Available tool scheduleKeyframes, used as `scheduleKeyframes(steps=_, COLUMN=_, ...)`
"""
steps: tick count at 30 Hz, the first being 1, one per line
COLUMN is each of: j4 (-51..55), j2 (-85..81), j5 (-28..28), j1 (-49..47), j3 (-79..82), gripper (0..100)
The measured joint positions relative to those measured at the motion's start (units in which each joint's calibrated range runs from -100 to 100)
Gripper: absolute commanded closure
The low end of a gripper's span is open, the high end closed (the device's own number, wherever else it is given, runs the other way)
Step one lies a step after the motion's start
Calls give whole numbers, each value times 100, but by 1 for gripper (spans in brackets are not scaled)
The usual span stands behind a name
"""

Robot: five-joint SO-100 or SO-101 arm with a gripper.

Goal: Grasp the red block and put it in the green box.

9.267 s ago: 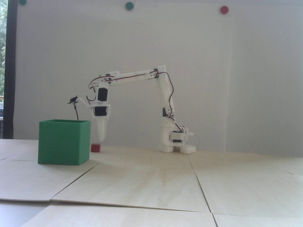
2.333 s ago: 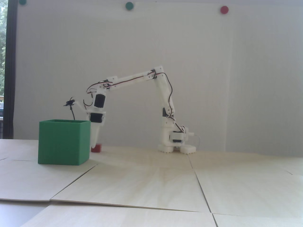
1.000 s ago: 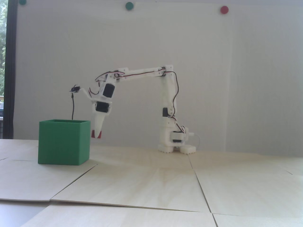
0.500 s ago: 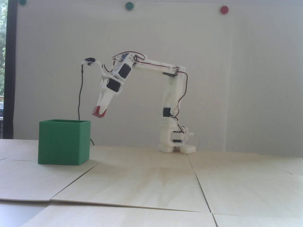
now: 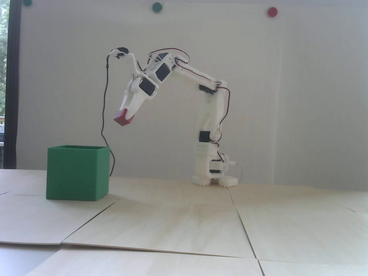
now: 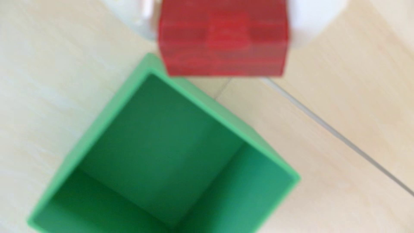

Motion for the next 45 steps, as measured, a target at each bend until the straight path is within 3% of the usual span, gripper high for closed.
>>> scheduleKeyframes(steps=15, j4=-1464, j2=1229, j5=0, j1=130, j3=0, gripper=98)
scheduleKeyframes(steps=30, j4=-1506, j2=2242, j5=0, j1=443, j3=-1585, gripper=97)
scheduleKeyframes(steps=37, j4=-1506, j2=2283, j5=0, j1=512, j3=-1692, gripper=85)
scheduleKeyframes(steps=45, j4=-1506, j2=2283, j5=0, j1=558, j3=-1701, gripper=85)
